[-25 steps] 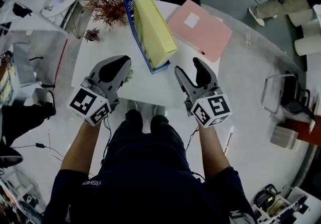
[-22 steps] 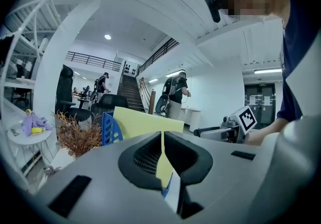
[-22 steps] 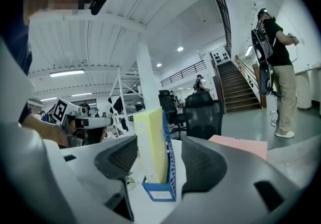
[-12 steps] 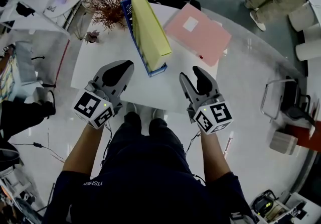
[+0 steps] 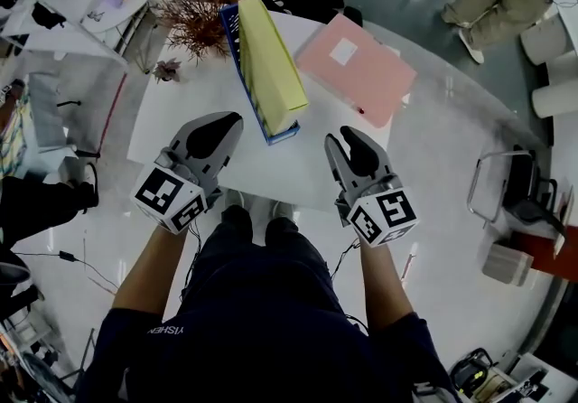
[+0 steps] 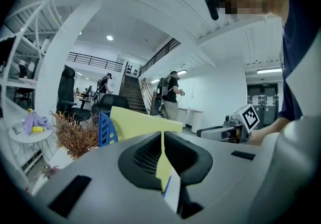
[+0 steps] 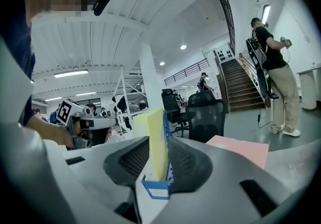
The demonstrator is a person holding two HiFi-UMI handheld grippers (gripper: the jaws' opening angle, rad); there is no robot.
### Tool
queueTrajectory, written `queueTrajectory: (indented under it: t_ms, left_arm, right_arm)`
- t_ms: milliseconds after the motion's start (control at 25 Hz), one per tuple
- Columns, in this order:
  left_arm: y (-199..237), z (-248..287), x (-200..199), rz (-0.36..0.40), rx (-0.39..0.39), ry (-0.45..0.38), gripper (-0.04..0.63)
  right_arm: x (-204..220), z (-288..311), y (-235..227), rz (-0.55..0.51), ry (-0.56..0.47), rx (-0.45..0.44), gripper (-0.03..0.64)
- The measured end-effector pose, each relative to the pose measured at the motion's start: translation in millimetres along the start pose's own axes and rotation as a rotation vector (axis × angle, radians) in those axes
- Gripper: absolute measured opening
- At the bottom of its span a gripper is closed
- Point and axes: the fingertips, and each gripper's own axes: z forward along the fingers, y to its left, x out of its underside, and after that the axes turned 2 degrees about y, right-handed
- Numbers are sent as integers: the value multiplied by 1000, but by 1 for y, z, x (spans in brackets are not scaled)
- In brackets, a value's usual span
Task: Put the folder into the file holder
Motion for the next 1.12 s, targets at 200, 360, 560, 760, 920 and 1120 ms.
queueTrajectory:
  t_ms: [200,360,560,760,920,1120]
  left_arm:
    - [0,0,-1,-1,-3,-2,43]
    - [1,-1,-1,-2,-8,-5,43]
    - [1,-1,-2,-2,-13,-6,43]
    - [2,-1,-1,-5,-18,-5,43]
    - [2,0,-2,-6,-18,-8,43]
    - [3,1,-4,-4,-19,-11,43]
  right_arm:
    - [-2,3,1,-13,8,-1,100]
    - [-3,4,5,-18,4,-7,73]
    - [-4,6,7,-15,8,-24,55]
    - [-6,8,9,-21,7,-33,34]
    - [-9,8,9,-29,2,-37,19]
    - [-12,9,10,-39,-1,-45,6]
